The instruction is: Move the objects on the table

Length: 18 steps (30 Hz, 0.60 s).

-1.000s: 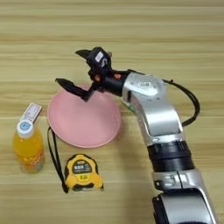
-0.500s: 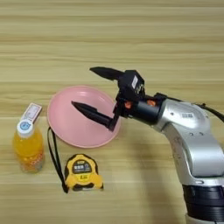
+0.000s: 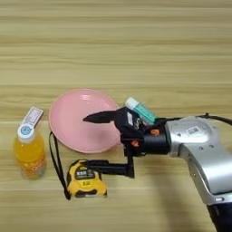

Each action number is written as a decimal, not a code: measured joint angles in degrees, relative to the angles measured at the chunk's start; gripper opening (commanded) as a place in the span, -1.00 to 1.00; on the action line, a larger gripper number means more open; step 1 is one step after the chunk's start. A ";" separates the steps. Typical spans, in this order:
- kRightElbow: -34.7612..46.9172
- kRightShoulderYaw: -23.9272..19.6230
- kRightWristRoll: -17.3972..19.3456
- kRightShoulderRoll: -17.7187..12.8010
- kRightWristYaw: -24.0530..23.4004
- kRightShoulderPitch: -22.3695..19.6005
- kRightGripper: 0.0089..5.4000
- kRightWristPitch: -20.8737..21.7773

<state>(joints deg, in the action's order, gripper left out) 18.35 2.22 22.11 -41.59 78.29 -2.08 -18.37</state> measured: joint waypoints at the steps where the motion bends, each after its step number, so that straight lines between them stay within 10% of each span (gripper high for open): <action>1: 0.02 0.46 0.00 -0.74 1.00 0.45 0.98 -0.05; 18: -5.28 9.41 -11.28 -1.17 2.04 -3.77 0.98 7.04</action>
<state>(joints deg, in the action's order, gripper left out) 13.07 11.63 10.83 -42.76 80.33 -5.86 -11.33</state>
